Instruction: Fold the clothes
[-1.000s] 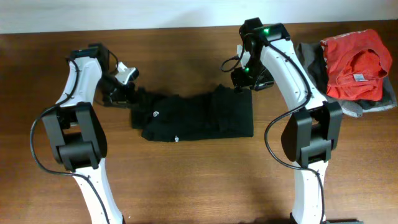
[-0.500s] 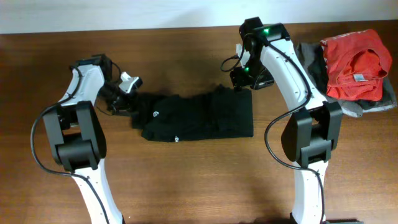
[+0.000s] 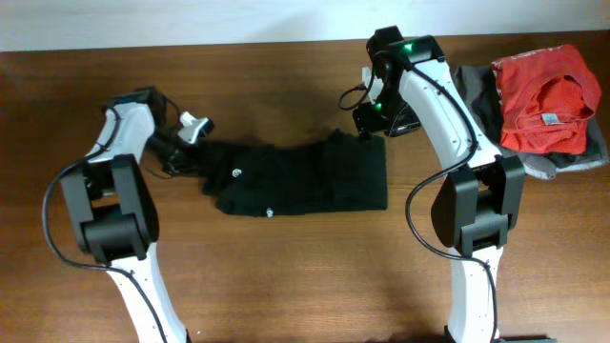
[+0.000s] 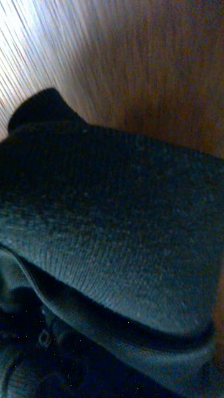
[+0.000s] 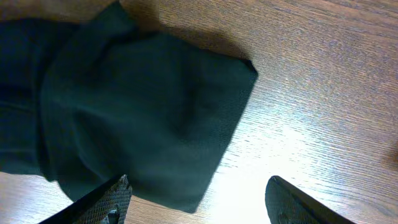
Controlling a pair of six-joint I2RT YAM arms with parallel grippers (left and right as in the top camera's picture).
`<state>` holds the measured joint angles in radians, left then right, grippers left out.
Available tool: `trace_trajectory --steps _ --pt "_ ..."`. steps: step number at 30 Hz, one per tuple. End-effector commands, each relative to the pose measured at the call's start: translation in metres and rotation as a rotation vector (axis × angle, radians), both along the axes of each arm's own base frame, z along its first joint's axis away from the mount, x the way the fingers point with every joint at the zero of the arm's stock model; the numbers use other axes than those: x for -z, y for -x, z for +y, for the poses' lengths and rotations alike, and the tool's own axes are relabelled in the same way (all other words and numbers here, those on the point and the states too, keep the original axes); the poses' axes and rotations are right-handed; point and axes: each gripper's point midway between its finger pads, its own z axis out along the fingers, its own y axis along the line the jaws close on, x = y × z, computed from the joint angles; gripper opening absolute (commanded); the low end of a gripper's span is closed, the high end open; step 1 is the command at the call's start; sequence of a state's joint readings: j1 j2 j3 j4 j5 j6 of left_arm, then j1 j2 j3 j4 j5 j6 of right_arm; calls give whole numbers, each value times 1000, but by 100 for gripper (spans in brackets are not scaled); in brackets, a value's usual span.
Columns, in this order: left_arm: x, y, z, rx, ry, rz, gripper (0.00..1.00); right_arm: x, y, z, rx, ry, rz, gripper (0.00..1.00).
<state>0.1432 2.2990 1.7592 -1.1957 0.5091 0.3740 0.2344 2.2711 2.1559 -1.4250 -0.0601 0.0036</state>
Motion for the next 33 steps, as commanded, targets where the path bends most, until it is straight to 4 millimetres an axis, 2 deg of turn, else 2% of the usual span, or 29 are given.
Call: trace_trajectory --steps 1,4,6,9,11,18,21,24,27,33 --pt "-51 -24 25 -66 -16 -148 1 -21 -2 -3 3 6 -54 74" --pt "-74 -35 41 -103 -31 -222 1 -20 -1 0 2 -14 -47 73" --pt "-85 -39 47 -115 -39 -256 1 -19 0 6 -1 -48 -36 65" --pt "-89 -44 48 -114 -44 -285 1 -15 0 25 -11 -140 -27 33" --pt "-90 -48 45 -106 -46 -299 0 -8 1 42 -4 -227 -10 4" --pt "-91 -54 45 -102 -49 -327 1 23 20 93 -9 -550 96 4" --pt "-91 -54 45 -102 -50 -328 0 36 31 106 -3 -624 138 4" --pt "-93 -56 43 -100 -45 -337 0 50 38 108 31 -625 168 4" --pt "-102 -63 38 -91 -28 -370 1 63 43 109 66 -622 182 4" --pt "-135 -82 11 -24 -31 -471 1 89 53 107 164 -618 225 4"
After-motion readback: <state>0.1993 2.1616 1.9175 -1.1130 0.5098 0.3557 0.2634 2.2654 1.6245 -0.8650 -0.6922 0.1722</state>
